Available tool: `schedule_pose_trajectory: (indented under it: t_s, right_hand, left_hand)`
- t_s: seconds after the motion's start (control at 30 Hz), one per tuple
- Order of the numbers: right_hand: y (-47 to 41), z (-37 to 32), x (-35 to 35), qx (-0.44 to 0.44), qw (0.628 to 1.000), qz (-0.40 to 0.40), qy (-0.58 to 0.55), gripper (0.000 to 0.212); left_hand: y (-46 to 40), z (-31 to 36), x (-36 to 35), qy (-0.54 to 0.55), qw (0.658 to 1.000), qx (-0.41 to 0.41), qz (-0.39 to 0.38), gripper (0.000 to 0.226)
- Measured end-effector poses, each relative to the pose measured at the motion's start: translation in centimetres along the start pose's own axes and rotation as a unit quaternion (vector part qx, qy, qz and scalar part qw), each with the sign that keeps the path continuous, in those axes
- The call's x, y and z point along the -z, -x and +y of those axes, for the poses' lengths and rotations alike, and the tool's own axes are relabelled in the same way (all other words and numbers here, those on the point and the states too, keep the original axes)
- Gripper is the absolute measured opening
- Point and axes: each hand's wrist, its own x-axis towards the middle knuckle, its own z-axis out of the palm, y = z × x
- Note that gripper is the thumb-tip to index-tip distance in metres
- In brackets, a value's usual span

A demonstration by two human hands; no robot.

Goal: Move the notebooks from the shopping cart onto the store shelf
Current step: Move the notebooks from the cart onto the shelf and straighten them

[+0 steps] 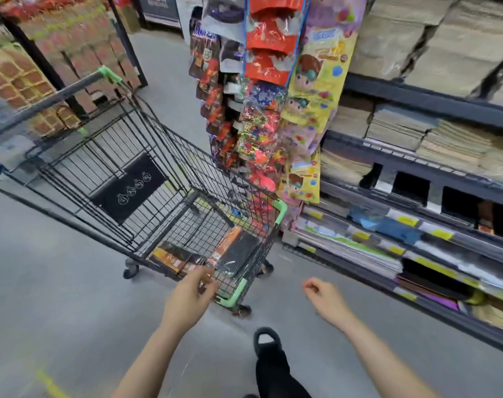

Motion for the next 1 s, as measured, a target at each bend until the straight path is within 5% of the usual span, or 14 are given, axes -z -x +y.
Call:
schedule_pose_trajectory:
  t_s: [0.5, 0.73, 1.0]
  right_hand:
    - [-13.7, -14.9, -4.3, 0.005, 0.986, -0.029, -0.162, 0.013]
    - [-19.2, -15.7, -11.0, -0.138, 0.968, 0.03, -0.21, 0.036]
    - [-24.7, -12.1, -20.8, -0.306, 0.923, 0.144, -0.183, 0.045]
  left_hand:
    - [-16.1, -5.0, 5.6, -0.025, 0.996, 0.049, -0.068, 0.023]
    - [-24.9, -12.6, 4.4, -0.077, 0.975, 0.03, -0.207, 0.032]
    - [-31.4, -19.4, -5.9, -0.104, 0.919, -0.025, -0.379, 0.05]
